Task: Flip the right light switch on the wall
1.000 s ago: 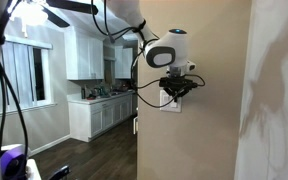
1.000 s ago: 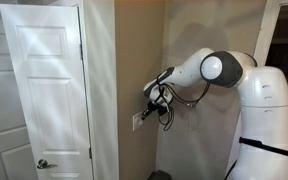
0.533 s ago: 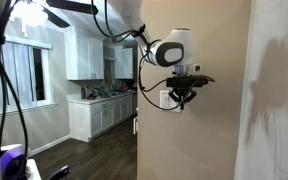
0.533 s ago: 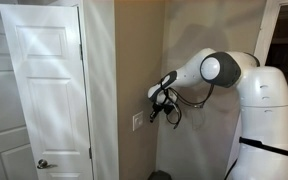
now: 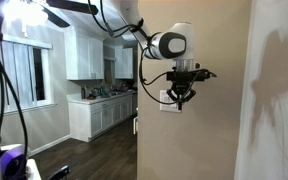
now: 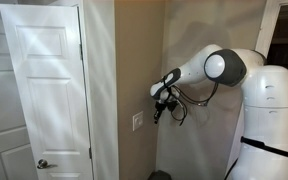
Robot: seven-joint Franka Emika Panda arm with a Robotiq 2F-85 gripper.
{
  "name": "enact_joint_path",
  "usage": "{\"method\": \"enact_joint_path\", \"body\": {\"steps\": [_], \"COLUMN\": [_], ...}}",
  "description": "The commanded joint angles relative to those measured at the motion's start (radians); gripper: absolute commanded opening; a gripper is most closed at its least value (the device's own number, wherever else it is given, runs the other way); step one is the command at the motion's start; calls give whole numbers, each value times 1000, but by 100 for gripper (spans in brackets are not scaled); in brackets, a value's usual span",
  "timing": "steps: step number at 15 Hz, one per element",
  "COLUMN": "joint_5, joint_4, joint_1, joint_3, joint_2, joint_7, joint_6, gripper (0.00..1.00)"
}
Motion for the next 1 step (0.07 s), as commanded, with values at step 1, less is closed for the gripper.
{"method": "enact_joint_path", "body": {"steps": [1], "joint_5": [-28], "joint_4": [-5], "joint_1": [-11], "joint_3": [5], "joint_2": [-29], "joint_7": [11], "joint_6": [-73], "gripper": [0]}}
